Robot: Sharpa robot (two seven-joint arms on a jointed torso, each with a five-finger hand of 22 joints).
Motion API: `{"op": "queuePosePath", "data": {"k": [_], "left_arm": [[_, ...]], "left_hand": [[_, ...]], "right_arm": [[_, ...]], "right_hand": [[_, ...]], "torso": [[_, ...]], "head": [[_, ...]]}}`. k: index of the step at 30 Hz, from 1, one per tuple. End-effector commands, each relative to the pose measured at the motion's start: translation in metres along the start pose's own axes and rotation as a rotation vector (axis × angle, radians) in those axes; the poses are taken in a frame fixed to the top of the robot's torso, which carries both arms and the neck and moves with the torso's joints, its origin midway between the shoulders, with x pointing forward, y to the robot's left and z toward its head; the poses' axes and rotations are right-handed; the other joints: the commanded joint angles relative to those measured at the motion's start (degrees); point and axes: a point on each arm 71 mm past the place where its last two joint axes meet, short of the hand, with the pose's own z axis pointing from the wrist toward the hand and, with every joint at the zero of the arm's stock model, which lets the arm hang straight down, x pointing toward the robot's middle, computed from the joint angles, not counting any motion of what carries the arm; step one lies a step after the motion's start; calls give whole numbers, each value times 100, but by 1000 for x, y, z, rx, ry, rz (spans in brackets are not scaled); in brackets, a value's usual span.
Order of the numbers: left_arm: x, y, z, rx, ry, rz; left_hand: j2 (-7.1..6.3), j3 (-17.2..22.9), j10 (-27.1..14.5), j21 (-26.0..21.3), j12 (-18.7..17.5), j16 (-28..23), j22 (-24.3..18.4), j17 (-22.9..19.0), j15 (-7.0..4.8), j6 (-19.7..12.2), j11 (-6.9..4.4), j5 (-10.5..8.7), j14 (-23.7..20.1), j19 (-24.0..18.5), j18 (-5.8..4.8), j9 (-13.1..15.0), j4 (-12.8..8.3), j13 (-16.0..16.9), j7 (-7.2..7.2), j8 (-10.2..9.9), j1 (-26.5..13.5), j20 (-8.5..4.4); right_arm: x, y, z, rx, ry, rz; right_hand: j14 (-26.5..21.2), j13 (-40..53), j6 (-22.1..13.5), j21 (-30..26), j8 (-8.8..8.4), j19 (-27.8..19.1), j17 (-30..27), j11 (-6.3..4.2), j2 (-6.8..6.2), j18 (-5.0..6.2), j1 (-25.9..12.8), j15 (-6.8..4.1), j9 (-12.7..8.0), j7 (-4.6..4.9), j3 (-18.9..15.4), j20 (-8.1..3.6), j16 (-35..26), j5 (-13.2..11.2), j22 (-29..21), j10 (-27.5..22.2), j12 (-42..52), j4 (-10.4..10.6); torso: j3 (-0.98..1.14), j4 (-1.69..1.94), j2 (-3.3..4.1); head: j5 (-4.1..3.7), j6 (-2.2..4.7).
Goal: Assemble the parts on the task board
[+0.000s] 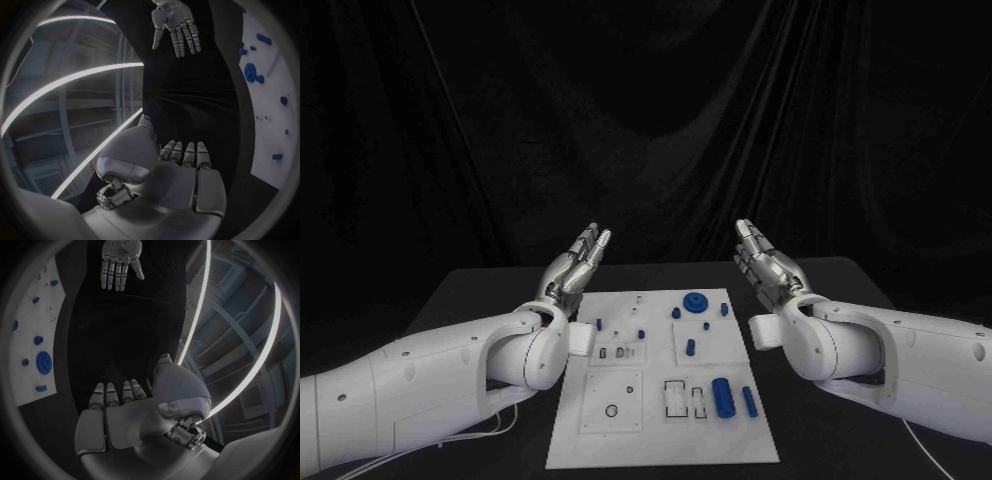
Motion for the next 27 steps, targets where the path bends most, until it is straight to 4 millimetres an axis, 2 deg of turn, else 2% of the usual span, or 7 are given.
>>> {"op": "queuePosePath", "data": {"k": [1, 14, 16, 17, 21, 23, 27], "left_arm": [[9, -9, 2, 85, 168, -165], [9, -15, 2, 138, 334, -314], [9, -15, 2, 140, 339, -319], [-1, -13, 3, 133, 373, -349], [-3, -12, 3, 126, 379, -352], [-5, -12, 2, 122, 381, -354], [-9, -11, 1, 117, 380, -351]], "left_hand": [[11, -2, -11, -34, -20, -38, -9, -9, -682, -4, -30, 20, 8, 6, 53, 9, 36, -9, -33, 13, 76, -449], [27, 5, -11, -34, -20, -38, -9, -9, -443, 75, 109, 72, 8, 6, 92, 23, 40, -9, 70, 27, 182, -168], [23, 9, -11, -34, -20, -38, -9, -9, -303, 117, 190, 94, 8, 6, 128, 31, 38, -9, 133, 36, 231, 10], [16, 9, -11, -34, -20, -38, -9, -9, -210, 166, 233, 119, 8, 6, 168, 40, 39, -9, 169, 47, 267, 145], [6, 29, -11, -34, -20, -38, -9, -9, 109, 314, 90, 350, 8, 6, 284, 62, 33, -9, 73, 81, 419, 571], [9, 48, -11, -34, -20, -38, -9, -9, 163, 357, 81, 461, 8, 6, 315, 68, 37, -9, 66, 91, 488, 678], [-1, 60, -11, -34, -20, -38, -9, -9, 266, 408, 85, 566, 8, 6, 378, 72, 40, -9, 70, 99, 579, 849]], "right_arm": [[4, -1, 0, 51, 65, 125], [4, -1, 0, 53, 67, 128], [4, -1, 0, 53, 67, 128], [-6, -4, 2, 114, 150, 148], [-6, -4, 1, 124, 209, 130], [-5, -4, 1, 128, 242, 112], [-4, -1, 3, 128, 290, 59]], "right_hand": [[-1, -2, 51, -21, 33, -2, -9, 38, -6, 75, 53, -1314, 9, 31, -20, -570, -21, -22, -10, 1, 0, 3], [-1, 26, 280, -21, 78, -2, -9, 394, -62, 77, 181, -888, 47, 361, 57, -79, -21, 43, -10, 7, 104, -5], [-1, 42, 470, -21, 135, -2, -9, 598, -93, 88, 252, -584, 77, 547, 88, 143, -21, 89, -10, 20, 175, -7], [-1, 50, 562, -21, 168, -2, -9, 682, -105, 84, 275, -428, 93, 627, 99, 267, -21, 102, -10, 31, 214, -9], [23, 117, 997, 138, 353, 184, 17, 1321, -167, 68, 587, 387, 146, 1101, 179, 998, 28, 365, 99, 229, 574, -70], [387, 172, 1202, 464, 432, 694, 167, 1551, -199, -93, 752, 1119, 169, 1180, 207, 1535, 429, 493, 277, 458, 891, -130], [1065, 220, 1691, 947, 600, 1678, 259, 1831, -201, -58, 1207, 1428, 215, 1495, 274, 1845, 984, 891, 484, 799, 1307, -432]], "torso": [[0, 0, -1], [0, 0, -1], [0, 0, -1], [-3, 14, 2], [-1, 7, 6], [-2, 1, -7], [-5, 10, -7]], "head": [[0, 1], [0, 1], [0, 1], [44, -227], [67, -272], [79, -325], [93, -403]]}}
